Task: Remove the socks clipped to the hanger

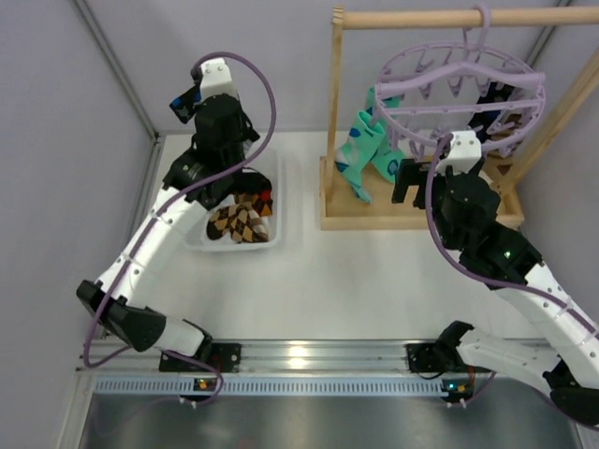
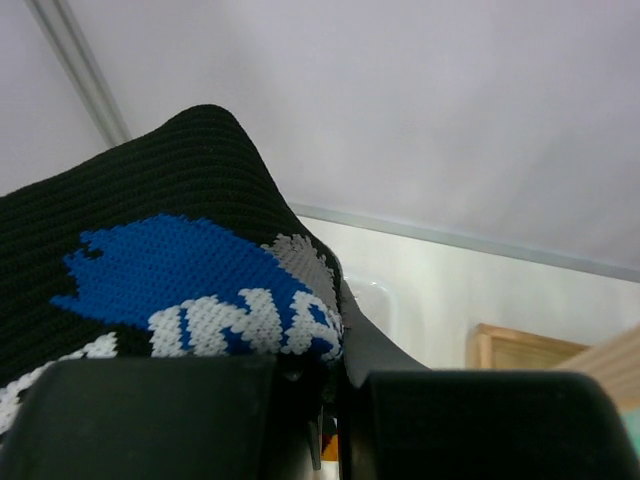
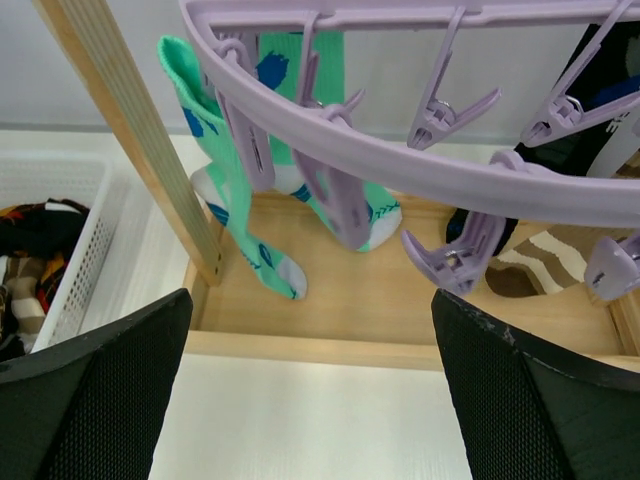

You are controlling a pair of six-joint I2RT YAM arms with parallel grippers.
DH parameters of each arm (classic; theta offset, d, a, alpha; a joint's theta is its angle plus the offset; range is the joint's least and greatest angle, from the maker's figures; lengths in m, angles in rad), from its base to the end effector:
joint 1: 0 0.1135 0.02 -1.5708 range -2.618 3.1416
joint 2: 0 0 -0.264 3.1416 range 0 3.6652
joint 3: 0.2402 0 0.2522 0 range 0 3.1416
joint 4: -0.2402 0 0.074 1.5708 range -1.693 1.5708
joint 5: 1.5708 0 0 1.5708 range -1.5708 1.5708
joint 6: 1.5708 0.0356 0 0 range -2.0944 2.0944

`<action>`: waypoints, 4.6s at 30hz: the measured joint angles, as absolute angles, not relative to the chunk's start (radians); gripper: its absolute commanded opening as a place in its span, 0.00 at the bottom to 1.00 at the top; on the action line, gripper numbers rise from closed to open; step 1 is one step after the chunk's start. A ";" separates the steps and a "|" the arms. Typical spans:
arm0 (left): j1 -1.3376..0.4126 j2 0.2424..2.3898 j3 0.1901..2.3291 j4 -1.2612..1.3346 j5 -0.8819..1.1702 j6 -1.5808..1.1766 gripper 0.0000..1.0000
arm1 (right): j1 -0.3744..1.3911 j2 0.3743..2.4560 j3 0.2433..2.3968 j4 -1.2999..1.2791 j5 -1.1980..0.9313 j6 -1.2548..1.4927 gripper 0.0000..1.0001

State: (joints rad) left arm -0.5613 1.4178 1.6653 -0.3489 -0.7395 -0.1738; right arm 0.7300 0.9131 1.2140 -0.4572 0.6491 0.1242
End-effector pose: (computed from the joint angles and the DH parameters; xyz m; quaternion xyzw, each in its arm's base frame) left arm 0.2687 -0.1406 0.4824 -0.1045 0.7256 0.0256 0.6797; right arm 0.1454 0.1013 0.4364 -0.0171 0.7495 0.0345 0.6609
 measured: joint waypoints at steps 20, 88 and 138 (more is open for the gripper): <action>-0.290 1.782 1.409 -0.412 -0.380 -0.445 0.00 | 0.730 0.814 1.106 -0.435 0.610 0.124 0.99; -0.258 0.788 1.007 -0.554 0.405 -0.323 0.98 | 0.337 1.852 0.792 1.079 -0.369 0.092 0.00; -0.808 1.593 1.461 0.326 0.503 -0.629 0.98 | 0.330 0.235 0.552 -0.235 -0.574 0.391 0.00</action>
State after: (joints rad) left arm -0.8078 1.5932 1.4609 0.3260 0.5034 -0.6292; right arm 0.3302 0.2352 0.5518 -0.2348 -0.5743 0.3908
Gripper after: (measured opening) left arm 0.984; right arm 0.006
